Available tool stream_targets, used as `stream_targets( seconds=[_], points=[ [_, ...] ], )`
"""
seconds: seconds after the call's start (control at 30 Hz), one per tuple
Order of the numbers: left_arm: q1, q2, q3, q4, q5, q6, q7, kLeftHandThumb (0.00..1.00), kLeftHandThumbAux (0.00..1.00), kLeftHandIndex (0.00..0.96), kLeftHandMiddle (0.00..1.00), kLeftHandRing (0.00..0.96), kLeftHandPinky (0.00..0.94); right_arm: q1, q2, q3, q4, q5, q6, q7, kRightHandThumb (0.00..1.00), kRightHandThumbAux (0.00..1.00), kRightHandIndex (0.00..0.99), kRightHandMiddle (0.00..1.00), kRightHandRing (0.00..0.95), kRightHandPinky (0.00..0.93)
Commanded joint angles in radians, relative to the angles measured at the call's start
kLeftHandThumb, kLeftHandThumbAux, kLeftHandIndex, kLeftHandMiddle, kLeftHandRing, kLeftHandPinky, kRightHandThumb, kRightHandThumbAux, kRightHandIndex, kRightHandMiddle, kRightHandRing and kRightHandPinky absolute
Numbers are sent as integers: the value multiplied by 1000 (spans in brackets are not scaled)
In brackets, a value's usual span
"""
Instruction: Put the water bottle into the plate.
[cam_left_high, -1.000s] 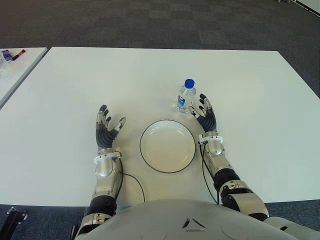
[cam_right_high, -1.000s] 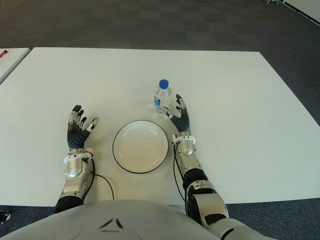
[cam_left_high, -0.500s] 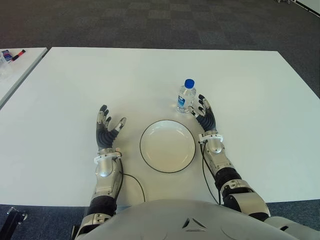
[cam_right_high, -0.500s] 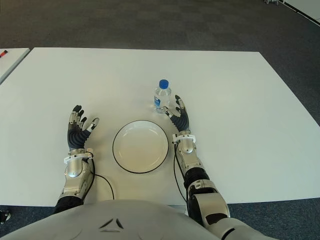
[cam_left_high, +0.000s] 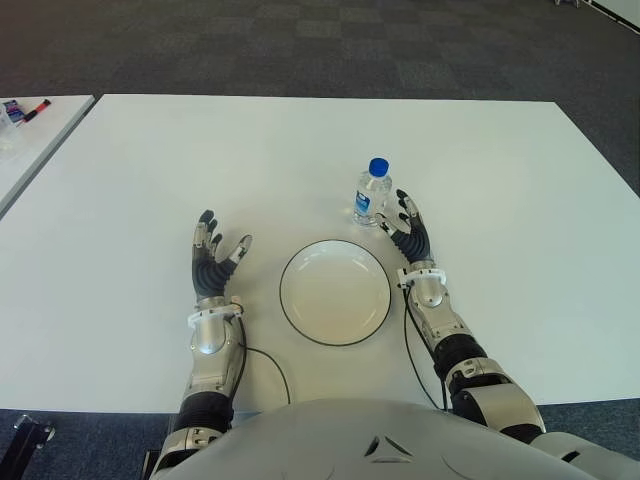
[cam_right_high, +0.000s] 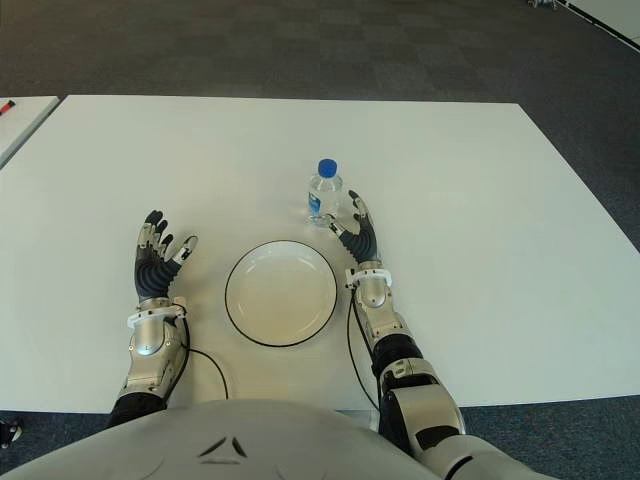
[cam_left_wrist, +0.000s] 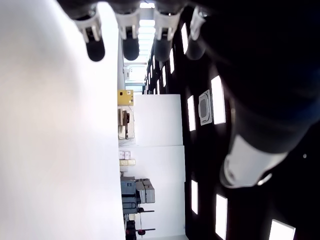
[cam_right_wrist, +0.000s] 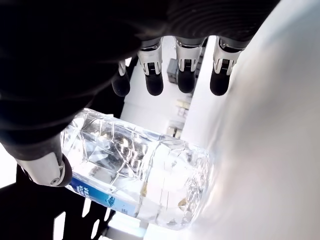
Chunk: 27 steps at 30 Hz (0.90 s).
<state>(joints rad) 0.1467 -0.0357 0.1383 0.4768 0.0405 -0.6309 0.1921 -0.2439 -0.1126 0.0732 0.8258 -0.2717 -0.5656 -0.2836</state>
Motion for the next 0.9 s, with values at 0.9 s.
stream_targets(
  seconds=[0.9],
  points=[
    [29, -10, -2, 62, -12, -2, -6, 170, 785, 73, 29, 0, 26, -35, -54, 111, 94, -171, 24, -173, 403, 451, 0, 2, 18, 80]
  ],
)
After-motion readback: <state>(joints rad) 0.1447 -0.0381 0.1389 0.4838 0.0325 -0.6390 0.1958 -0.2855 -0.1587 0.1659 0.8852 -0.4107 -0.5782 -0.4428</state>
